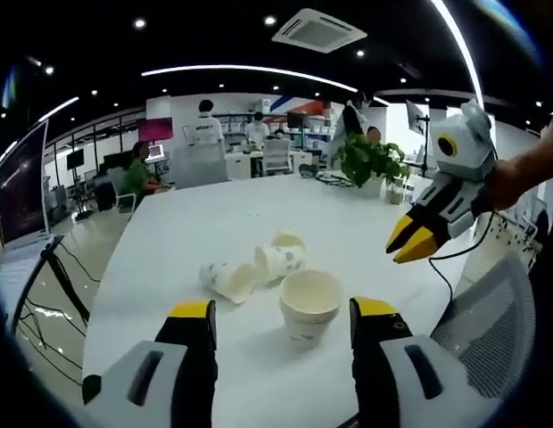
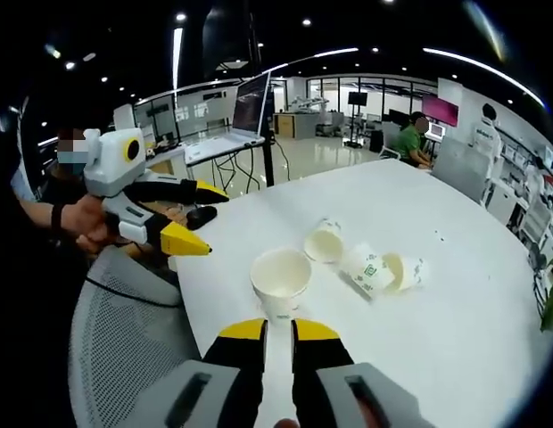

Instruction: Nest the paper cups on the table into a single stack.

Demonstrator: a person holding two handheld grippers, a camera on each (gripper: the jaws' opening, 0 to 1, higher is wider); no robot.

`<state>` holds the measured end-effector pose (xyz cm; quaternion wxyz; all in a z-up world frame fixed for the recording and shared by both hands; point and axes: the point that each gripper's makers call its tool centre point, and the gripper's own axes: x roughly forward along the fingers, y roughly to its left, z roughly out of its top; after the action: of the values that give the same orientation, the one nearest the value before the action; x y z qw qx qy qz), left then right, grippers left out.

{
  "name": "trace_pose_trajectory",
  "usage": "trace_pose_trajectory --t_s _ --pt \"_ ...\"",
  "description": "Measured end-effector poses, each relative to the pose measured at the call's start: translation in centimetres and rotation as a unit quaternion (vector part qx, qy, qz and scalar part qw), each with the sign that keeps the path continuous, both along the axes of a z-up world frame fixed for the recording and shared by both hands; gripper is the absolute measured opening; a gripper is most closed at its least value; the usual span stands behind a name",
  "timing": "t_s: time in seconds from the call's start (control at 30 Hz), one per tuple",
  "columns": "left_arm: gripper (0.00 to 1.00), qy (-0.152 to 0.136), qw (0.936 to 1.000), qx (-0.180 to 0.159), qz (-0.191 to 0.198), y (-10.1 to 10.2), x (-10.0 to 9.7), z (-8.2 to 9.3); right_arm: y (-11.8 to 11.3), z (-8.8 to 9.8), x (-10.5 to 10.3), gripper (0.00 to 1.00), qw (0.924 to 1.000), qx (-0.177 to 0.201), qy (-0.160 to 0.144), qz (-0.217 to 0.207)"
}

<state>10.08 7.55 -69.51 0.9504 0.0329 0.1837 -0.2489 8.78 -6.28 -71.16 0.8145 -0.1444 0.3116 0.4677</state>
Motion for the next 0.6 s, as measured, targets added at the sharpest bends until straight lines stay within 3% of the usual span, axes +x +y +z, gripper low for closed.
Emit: trace_pose_trajectory --t_s 0.17,0.37,0.6 --pt "0.59 0.0 1.0 -0.005 0.003 0.0 0.3 0.0 -0.5 -0.1 0.7 0.15 1.0 -0.007 -0.001 -0.004" --pt "0.59 0.004 0.9999 -0.012 0.006 0.3 0.4 -0.3 -0.4 0.6 2.9 0.23 0.9997 -0.017 -0.015 -0.005" --pt "0.6 0.011 0.9998 -0.014 0.012 0.6 -0.2 -0.6 -0.6 0.6 7.0 0.24 0.9989 -0.028 -0.03 -0.023"
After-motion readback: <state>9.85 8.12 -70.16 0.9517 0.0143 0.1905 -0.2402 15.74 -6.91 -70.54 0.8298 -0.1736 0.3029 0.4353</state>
